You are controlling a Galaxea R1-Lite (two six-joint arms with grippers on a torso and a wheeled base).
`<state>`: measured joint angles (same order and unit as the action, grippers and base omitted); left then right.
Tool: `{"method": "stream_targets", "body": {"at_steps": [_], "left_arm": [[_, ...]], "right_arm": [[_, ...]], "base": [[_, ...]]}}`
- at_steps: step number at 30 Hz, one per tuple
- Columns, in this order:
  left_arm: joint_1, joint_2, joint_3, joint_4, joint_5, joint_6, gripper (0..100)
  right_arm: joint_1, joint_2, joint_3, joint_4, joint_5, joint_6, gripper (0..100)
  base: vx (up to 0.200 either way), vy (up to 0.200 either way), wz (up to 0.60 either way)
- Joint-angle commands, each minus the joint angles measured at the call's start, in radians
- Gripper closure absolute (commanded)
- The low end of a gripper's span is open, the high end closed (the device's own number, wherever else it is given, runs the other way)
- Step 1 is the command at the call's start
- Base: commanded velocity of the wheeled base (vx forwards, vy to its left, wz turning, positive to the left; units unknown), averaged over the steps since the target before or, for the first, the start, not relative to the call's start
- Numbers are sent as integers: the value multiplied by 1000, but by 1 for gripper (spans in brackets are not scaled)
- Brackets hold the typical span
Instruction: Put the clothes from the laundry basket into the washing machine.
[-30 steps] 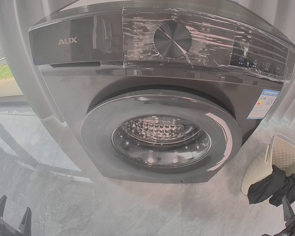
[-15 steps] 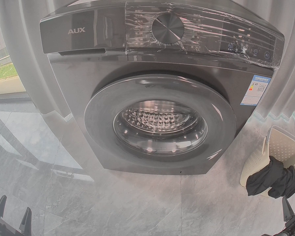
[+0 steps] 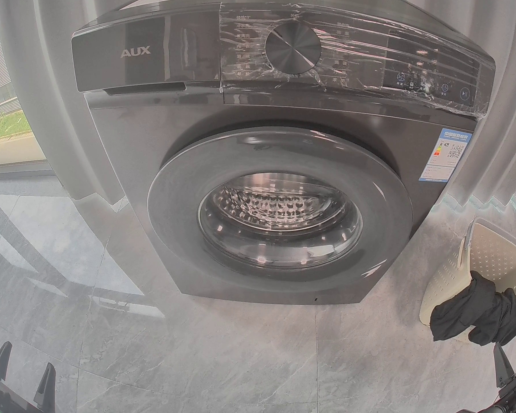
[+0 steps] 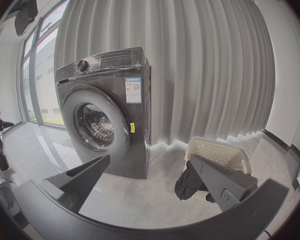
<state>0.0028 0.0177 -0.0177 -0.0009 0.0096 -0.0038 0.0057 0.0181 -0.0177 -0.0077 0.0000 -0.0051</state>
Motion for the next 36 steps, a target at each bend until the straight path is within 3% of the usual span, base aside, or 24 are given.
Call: {"method": "stream_targets", "body": {"at_steps": [1,6,36], "left_arm": [[0,-13,18,-1,1,-1,0],[0,-13,18,-1,1,-1,0],[0,-13,18,1,-2,2,0]], "right_arm": [[0,-1,18,0,2,-1,0],[0,-1,18,0,2,-1,0],[-3,-10,18,0,3,-13,0]], "base": [[0,0,0],[0,0,-360],[0,0,0]]}}
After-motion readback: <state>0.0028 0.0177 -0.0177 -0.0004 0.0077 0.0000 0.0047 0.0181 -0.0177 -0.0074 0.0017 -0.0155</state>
